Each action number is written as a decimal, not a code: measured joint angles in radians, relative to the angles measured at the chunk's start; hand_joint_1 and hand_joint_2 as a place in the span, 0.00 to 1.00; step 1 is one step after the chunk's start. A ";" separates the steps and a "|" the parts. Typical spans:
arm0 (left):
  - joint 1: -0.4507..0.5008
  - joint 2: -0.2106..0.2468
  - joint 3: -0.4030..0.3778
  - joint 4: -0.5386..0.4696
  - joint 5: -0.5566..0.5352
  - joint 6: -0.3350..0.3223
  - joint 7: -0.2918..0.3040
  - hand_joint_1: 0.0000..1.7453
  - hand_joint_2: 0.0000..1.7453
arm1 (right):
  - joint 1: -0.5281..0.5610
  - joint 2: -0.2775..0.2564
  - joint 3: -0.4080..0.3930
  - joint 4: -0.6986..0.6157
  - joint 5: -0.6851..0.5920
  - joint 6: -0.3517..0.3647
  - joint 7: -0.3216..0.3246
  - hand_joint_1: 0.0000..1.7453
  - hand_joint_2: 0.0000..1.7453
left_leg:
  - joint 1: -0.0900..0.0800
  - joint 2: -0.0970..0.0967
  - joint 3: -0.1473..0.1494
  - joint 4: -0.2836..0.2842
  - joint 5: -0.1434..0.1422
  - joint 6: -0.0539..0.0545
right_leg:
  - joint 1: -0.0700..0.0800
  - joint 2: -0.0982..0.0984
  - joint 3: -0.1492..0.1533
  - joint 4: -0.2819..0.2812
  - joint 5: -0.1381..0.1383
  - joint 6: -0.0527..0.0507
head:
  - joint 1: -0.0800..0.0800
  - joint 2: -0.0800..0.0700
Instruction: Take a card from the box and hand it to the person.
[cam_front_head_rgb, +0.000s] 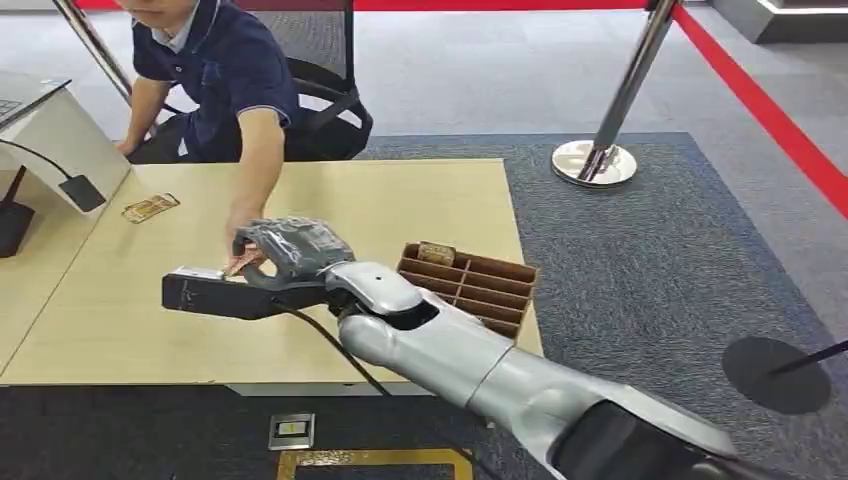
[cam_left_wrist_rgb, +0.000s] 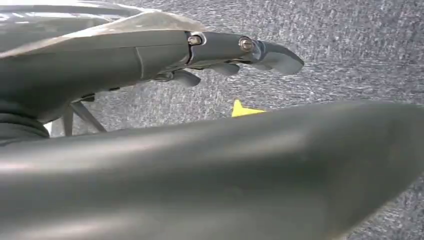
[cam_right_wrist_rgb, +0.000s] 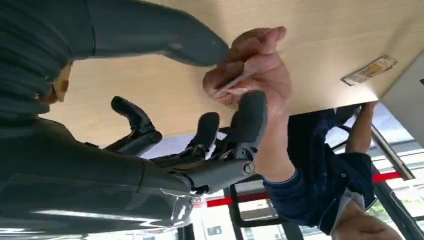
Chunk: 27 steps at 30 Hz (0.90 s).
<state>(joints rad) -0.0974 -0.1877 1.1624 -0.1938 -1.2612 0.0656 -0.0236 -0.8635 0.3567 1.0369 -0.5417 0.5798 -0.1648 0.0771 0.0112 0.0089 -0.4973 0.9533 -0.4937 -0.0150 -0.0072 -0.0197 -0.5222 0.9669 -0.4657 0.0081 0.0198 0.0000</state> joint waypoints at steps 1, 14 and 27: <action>0.000 0.000 0.000 0.000 0.000 0.000 0.003 0.00 0.00 | 0.000 0.000 0.004 0.003 -0.009 -0.002 0.000 0.00 1.00 | 0.000 0.000 0.000 0.000 0.000 0.000 | 0.000 0.000 0.000 0.000 0.000 0.000 | 0.000 0.000; 0.001 0.001 0.000 0.000 0.011 0.007 0.010 0.00 0.00 | 0.004 -0.002 -0.051 0.042 -0.007 -0.128 -0.148 0.00 1.00 | 0.000 0.000 0.000 0.000 0.000 0.000 | 0.000 0.000 0.000 0.000 0.000 0.000 | 0.000 0.000; 0.013 0.006 0.018 0.000 0.064 0.016 0.009 0.00 0.00 | 0.698 -0.206 -0.585 -0.864 -0.045 -0.025 -0.355 0.00 1.00 | -0.001 -0.003 -0.002 0.000 -0.005 0.004 | 0.000 0.000 0.001 -0.005 -0.002 0.004 | 0.000 0.000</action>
<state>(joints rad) -0.0844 -0.1820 1.1807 -0.1938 -1.1974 0.0813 -0.0149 -0.1658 0.1506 0.4523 -1.4053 0.5351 -0.1903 -0.2778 0.0103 0.0063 -0.4992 0.9535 -0.4987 -0.0107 -0.0070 -0.0199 -0.5212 0.9618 -0.4680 0.0117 0.0198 0.0000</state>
